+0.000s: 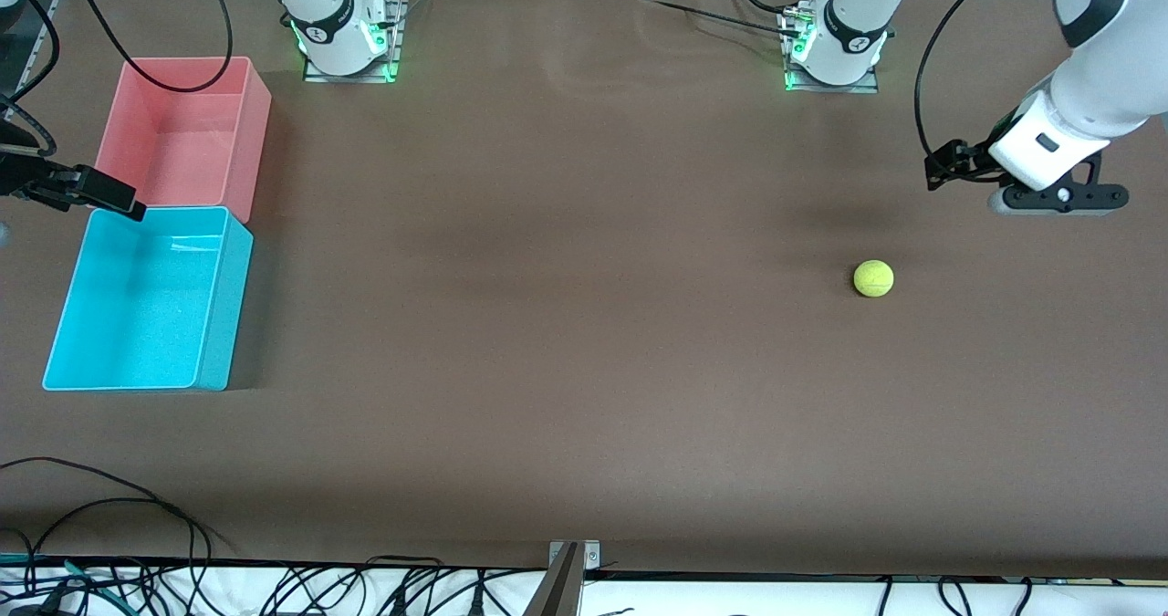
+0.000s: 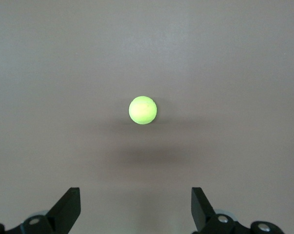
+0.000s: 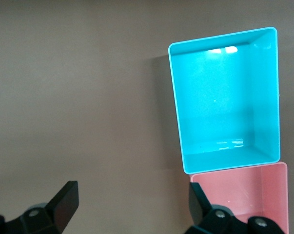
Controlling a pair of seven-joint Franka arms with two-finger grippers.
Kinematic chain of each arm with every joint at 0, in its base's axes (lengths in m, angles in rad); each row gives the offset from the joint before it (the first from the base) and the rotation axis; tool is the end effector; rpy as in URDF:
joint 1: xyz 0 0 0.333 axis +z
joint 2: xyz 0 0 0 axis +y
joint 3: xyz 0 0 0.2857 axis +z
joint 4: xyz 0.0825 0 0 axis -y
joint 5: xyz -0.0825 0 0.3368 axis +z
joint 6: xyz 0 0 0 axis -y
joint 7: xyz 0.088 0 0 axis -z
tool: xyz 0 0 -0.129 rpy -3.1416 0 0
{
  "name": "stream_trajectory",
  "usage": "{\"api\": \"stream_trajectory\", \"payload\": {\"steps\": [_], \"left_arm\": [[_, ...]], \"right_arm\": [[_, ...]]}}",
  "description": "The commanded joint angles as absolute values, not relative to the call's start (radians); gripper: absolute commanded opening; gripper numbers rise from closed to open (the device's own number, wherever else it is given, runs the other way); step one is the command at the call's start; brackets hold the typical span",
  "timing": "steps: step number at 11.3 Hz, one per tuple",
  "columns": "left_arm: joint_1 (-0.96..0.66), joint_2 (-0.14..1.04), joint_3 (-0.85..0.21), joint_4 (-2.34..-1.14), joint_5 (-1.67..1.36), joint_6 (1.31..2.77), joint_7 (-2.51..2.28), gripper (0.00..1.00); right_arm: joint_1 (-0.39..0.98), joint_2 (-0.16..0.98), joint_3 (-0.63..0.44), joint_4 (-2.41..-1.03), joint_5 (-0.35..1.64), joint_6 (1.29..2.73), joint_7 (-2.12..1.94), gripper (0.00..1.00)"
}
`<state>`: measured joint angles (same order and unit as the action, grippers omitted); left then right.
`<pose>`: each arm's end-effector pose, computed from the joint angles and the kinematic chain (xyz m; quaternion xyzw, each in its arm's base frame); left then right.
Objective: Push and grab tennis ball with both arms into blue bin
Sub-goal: 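Move the left gripper down beside the tennis ball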
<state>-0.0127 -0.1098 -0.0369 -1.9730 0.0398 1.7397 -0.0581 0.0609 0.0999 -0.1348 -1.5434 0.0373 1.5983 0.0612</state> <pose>0.4681 -0.0192 0.4691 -0.9979 0.0001 0.0605 0.0247 0.5335 -0.0317 0.5346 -0.9974 0.0682 0.0220 0.0121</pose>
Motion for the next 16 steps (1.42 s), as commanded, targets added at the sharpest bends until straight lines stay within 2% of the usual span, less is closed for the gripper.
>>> {"api": "stream_trajectory", "payload": {"steps": [1,8,12,15,16], "left_arm": [[-0.002,-0.088,-0.041,-2.049,0.037,1.856,-0.048,1.00],[-0.002,-0.051,-0.041,-2.252,0.037,2.146,-0.049,1.00],[0.032,-0.014,-0.040,-2.307,0.038,2.274,-0.020,1.00],[0.049,0.003,-0.038,-2.350,0.038,2.374,0.189,1.00],[0.049,0.003,-0.038,-2.359,0.037,2.381,0.297,0.91]], "right_arm": [[0.066,0.094,-0.137,-1.534,0.020,1.580,0.066,1.00],[0.071,0.097,-0.135,-1.536,0.026,1.582,0.067,1.00],[0.071,0.100,-0.137,-1.537,0.026,1.582,0.067,1.00],[0.071,0.103,-0.138,-1.537,0.028,1.582,0.067,1.00],[0.071,0.103,-0.138,-1.537,0.028,1.582,0.067,1.00]]}}
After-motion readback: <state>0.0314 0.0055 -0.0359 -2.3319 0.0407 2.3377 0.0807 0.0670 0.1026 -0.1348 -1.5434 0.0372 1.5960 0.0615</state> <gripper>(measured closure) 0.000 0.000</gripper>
